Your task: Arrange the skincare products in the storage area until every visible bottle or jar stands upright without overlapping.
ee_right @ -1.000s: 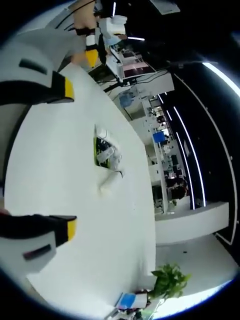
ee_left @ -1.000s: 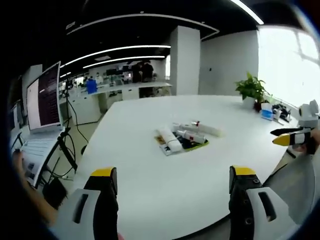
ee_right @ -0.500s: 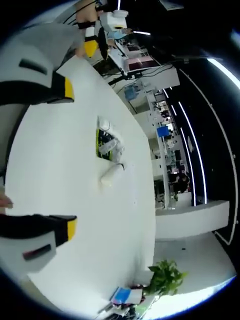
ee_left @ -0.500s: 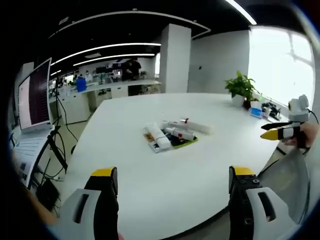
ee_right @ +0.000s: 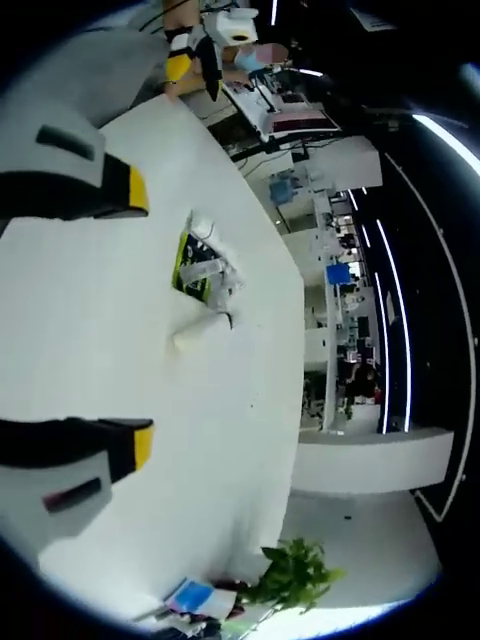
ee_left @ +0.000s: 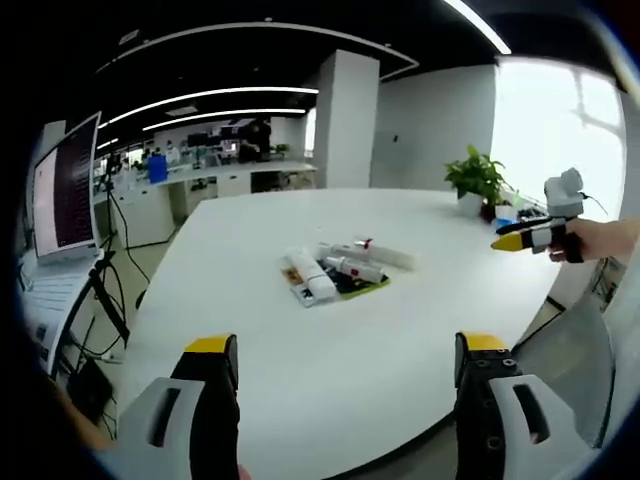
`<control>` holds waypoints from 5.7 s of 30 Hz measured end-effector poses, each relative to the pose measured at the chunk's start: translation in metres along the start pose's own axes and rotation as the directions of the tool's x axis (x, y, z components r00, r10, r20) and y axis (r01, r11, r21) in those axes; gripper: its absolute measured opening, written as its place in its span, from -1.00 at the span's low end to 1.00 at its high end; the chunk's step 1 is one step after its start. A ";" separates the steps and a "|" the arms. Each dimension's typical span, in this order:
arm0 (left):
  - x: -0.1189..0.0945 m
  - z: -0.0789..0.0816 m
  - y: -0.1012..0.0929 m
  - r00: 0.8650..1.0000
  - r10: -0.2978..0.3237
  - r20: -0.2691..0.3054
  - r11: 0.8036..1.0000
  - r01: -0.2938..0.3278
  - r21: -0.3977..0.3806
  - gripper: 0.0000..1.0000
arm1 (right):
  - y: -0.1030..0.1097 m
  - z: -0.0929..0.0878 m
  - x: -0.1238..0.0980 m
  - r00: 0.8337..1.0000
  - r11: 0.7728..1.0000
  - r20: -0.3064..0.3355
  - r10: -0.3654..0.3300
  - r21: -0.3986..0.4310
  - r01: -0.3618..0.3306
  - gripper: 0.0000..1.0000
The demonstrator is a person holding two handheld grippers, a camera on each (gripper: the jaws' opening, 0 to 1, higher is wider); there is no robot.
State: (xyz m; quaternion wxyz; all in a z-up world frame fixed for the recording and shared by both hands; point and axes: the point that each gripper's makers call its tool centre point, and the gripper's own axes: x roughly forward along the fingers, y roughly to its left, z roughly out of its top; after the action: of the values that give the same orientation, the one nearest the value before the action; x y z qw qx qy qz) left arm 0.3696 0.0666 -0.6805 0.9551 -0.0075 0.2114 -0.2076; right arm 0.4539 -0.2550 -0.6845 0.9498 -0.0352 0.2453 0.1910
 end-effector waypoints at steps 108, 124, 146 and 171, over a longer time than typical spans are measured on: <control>0.008 -0.016 0.030 0.995 0.073 -0.064 0.987 -0.081 -0.141 0.60 | -0.017 -0.020 0.261 0.854 0.950 -0.508 0.109 -0.200 -0.240 -0.38; 0.008 -0.012 0.025 0.995 0.075 -0.060 0.988 -0.082 -0.128 0.57 | -0.017 -0.023 0.250 0.877 0.984 -0.468 0.104 -0.080 -0.159 -0.40; 0.006 -0.010 0.019 0.997 0.057 -0.053 0.994 -0.062 -0.095 0.54 | 0.019 -0.058 0.158 0.879 0.899 -0.348 0.325 0.403 -0.173 -0.43; 0.019 -0.007 -0.019 0.993 -0.077 -0.086 0.997 0.075 -0.033 0.50 | 0.086 -0.071 0.086 0.837 0.667 -0.087 0.540 0.651 -0.363 -0.44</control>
State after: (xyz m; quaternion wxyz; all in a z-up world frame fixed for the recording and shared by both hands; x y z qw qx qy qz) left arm 0.3749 0.0420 -0.6929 0.9361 -0.0209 0.2554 -0.2408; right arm 0.4587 -0.1575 -0.7855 0.7871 0.3095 0.4223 0.3261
